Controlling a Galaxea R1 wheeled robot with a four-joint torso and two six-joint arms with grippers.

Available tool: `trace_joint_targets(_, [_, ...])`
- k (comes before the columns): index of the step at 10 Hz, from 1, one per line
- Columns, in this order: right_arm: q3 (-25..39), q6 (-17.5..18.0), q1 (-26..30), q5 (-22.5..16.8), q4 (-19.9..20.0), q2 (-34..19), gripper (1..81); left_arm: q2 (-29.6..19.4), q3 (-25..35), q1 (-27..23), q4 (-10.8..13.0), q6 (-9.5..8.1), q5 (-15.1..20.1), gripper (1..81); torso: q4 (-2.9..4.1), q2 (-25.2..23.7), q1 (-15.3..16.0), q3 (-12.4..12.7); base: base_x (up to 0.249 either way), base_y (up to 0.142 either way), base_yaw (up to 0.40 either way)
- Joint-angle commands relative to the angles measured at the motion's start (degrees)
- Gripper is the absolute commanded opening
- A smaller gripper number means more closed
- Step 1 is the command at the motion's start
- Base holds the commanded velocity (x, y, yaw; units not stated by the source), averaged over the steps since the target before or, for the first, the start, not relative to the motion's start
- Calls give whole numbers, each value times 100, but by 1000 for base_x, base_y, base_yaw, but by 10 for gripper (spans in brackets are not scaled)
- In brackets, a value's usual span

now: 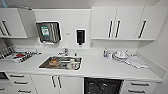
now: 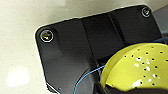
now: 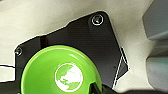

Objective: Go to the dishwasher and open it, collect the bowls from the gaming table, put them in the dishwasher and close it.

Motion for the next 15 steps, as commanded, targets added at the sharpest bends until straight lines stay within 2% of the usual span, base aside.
trace_joint_targets(1, [-12, -4, 248, -245, 7, -80, 10, 31, 1, -315, -36, -9, 314, 10, 0, 0, 0, 0, 0, 0, 0])
trace_joint_targets(12, [-20, -4, 222, -245, 16, -97, 10, 40, 10, -307, 17, 0, 305, 10, 0, 0, -2, 0, 0, 0, 0])
trace_joint_targets(15, [-20, -4, 213, -245, 16, -97, 10, 31, 10, -297, 17, 0, 305, 10, 0, 0, -2, 0, 0, 0, -125])
